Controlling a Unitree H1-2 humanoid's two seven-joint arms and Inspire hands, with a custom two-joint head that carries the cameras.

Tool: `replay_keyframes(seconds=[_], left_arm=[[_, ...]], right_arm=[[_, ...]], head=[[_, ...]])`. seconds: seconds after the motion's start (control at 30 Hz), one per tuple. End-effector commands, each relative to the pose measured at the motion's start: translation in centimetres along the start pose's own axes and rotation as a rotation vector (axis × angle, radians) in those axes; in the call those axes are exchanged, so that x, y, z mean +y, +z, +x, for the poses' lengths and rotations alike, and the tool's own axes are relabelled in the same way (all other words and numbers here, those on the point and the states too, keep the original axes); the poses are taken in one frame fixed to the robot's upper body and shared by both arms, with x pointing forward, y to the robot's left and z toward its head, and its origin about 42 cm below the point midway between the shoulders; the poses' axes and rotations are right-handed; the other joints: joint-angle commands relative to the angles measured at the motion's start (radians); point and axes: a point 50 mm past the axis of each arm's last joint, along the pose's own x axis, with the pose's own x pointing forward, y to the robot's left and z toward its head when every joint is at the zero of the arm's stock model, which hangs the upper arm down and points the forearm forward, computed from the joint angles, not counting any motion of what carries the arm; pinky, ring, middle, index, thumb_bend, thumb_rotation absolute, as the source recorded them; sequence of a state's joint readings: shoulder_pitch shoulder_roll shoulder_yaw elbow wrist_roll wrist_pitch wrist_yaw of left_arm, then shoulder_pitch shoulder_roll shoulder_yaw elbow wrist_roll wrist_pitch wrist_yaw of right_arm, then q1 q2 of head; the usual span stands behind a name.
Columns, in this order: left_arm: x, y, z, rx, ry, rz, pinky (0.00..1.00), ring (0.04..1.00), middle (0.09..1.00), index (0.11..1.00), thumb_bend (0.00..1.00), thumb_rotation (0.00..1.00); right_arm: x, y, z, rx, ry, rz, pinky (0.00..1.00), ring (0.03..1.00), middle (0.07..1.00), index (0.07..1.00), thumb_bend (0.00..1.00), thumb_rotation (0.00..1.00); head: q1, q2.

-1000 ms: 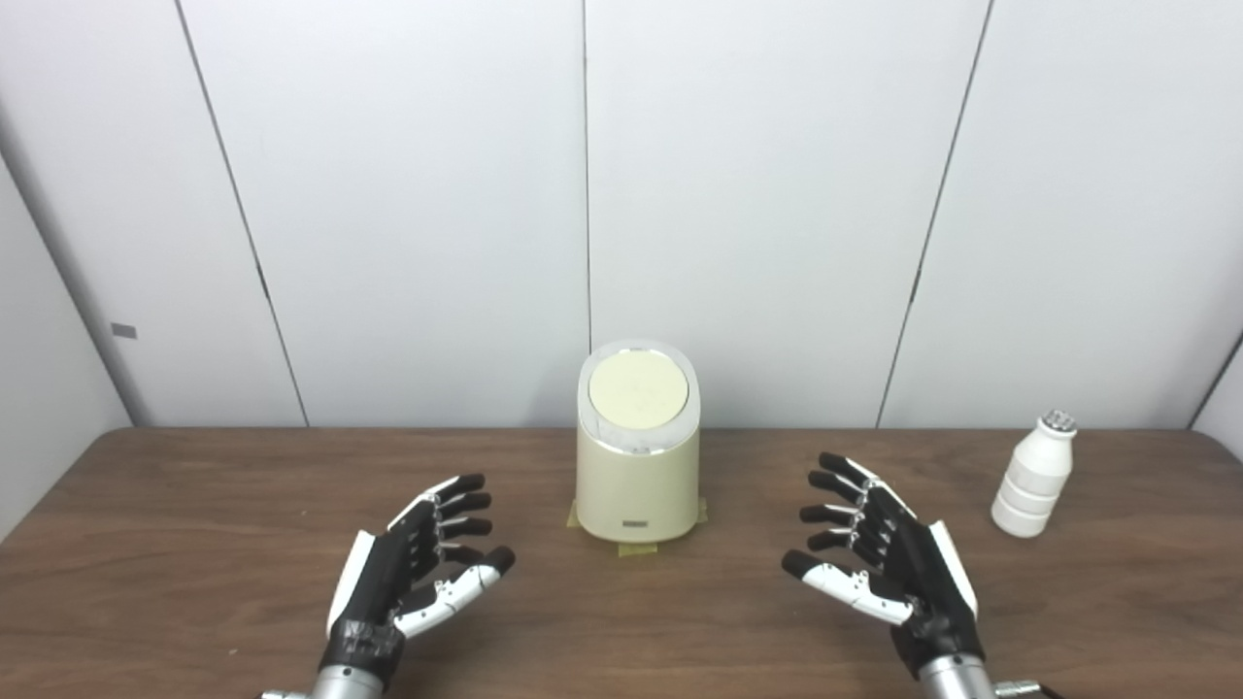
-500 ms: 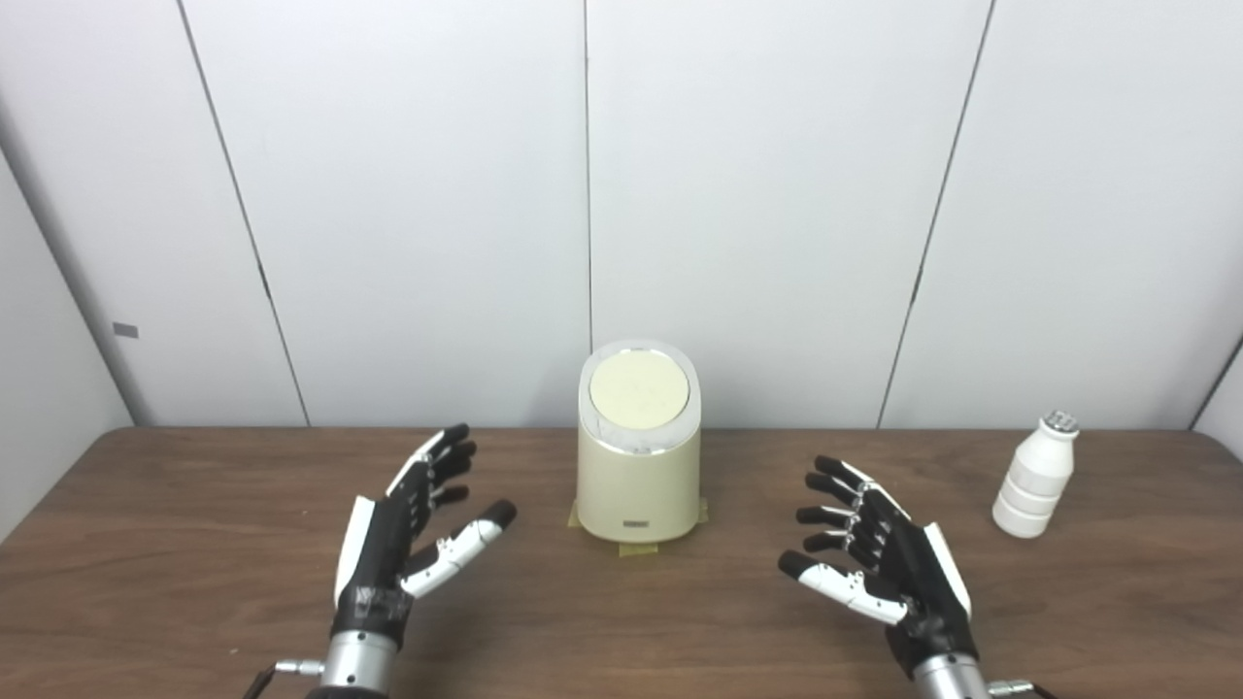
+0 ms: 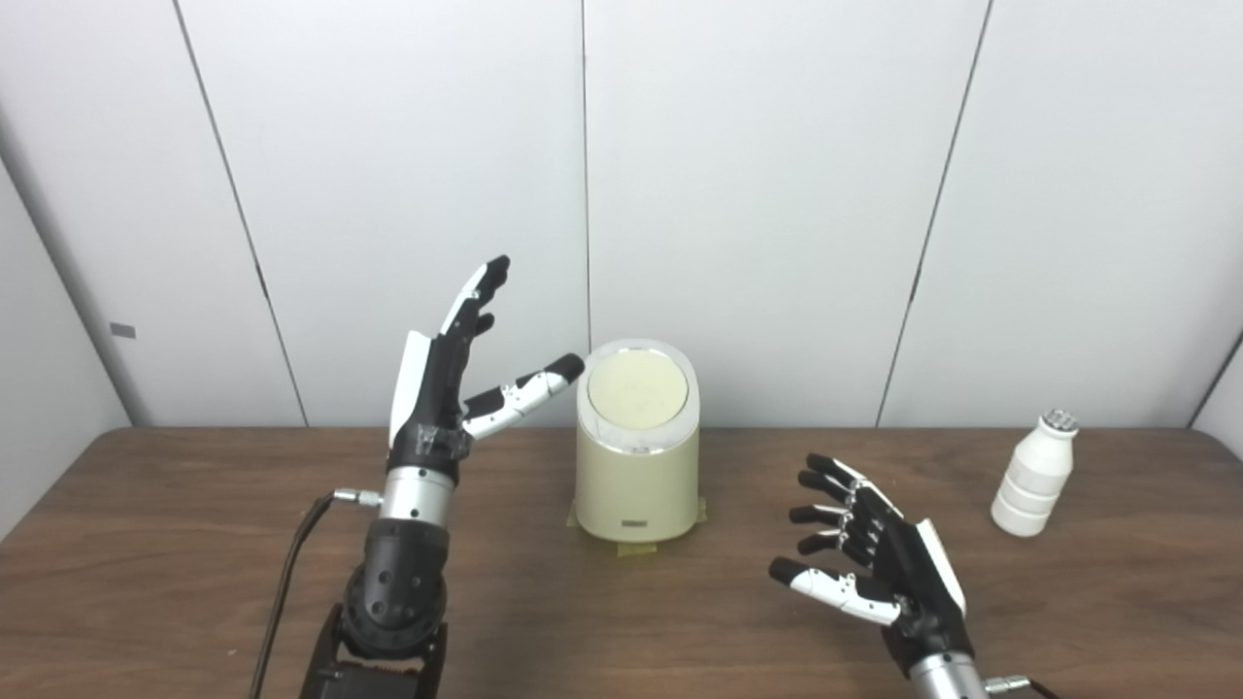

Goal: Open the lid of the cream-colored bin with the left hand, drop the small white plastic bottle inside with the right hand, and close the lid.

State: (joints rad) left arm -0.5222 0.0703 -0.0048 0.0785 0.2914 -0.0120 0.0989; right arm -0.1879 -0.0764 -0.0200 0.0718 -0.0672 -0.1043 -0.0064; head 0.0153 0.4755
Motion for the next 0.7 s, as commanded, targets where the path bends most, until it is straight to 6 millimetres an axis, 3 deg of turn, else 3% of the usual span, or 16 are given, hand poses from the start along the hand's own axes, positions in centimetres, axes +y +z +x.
replay_keyframes(seconds=[0.0,0.17,0.37,0.53,0.67], left_arm=[[0.3,2.5,2.8,-0.086,0.031,0.043,1.00,0.999,0.968,0.976,0.85,0.37],[-0.3,3.0,4.7,-0.122,0.022,0.112,1.00,1.000,0.998,0.995,0.88,0.38],[-1.6,3.1,6.4,-0.174,0.032,0.244,0.93,1.000,1.000,0.996,0.94,0.37],[-2.5,2.6,7.2,-0.182,0.032,0.323,0.99,1.000,1.000,1.000,0.94,0.35],[-3.2,2.0,7.8,-0.171,0.022,0.395,0.94,1.000,1.000,1.000,0.94,0.34]], right_arm=[[-0.2,1.8,0.9,-0.081,-0.003,0.005,0.54,0.679,0.816,0.825,0.85,0.24],[-0.1,1.7,1.0,-0.076,-0.009,-0.003,0.54,0.678,0.811,0.820,0.85,0.23],[0.0,1.6,1.2,-0.077,-0.011,-0.007,0.54,0.672,0.811,0.823,0.85,0.25],[0.1,1.4,1.6,-0.077,-0.004,-0.007,0.55,0.681,0.811,0.831,0.85,0.26],[0.2,1.5,1.7,-0.080,-0.006,-0.004,0.54,0.681,0.811,0.825,0.86,0.27]], head=[[0.000,0.002],[0.003,0.000],[0.000,-0.001],[-0.001,-0.006],[-0.007,-0.007]])
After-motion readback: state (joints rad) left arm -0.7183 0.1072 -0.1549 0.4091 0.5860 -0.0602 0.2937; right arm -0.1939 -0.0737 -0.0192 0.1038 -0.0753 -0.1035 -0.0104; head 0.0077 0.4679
